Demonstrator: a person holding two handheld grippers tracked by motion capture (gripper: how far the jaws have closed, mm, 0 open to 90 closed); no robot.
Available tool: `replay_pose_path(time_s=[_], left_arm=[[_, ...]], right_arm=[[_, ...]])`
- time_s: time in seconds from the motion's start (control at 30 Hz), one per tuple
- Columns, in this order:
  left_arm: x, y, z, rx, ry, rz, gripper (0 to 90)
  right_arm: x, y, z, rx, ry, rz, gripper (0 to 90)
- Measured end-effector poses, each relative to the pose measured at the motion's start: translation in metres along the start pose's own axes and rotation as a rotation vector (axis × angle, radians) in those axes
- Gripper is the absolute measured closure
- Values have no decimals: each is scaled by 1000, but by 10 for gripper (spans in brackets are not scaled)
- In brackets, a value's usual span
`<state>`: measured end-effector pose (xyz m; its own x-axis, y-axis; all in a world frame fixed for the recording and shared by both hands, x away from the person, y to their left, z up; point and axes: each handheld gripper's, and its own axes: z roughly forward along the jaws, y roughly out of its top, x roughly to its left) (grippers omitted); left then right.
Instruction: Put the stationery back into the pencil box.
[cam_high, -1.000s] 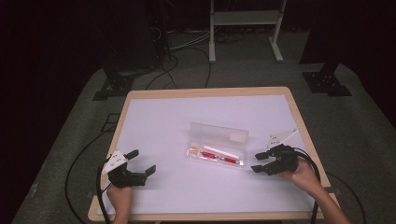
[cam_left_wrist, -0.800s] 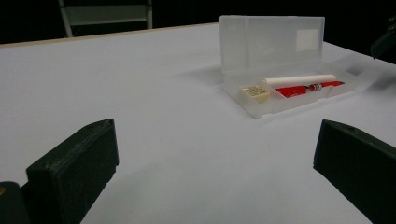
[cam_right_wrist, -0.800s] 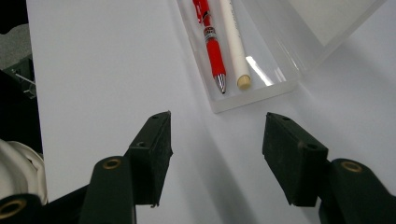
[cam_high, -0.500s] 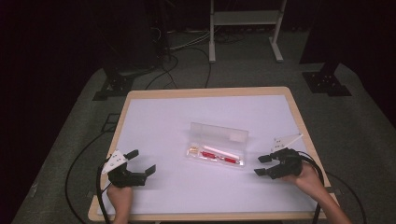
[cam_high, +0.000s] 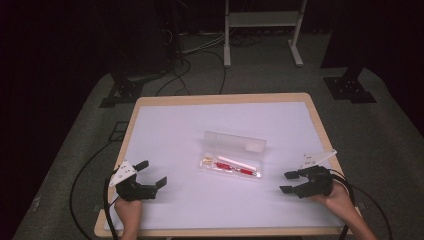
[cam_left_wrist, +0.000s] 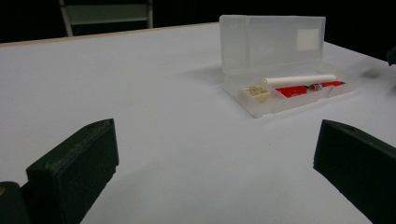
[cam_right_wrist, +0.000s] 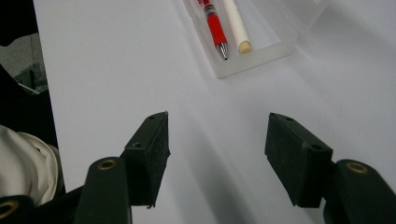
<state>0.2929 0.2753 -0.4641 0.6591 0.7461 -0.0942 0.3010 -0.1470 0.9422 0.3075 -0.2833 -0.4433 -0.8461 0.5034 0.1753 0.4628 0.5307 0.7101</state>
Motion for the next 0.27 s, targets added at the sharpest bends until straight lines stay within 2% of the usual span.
replay_pose_path(time_s=[0.1, 0.2, 0.27], left_arm=[[0, 0, 0, -3, -1, -2, 0], [0, 0, -1, -4, -4, -2, 0], [0, 0, -1, -6, -7, -2, 0]], right_arm=[[3, -4, -2, -15, -15, 2, 365], [8, -8, -1, -51, -16, 16, 324], [13, -12, 1, -78, -33, 17, 316]])
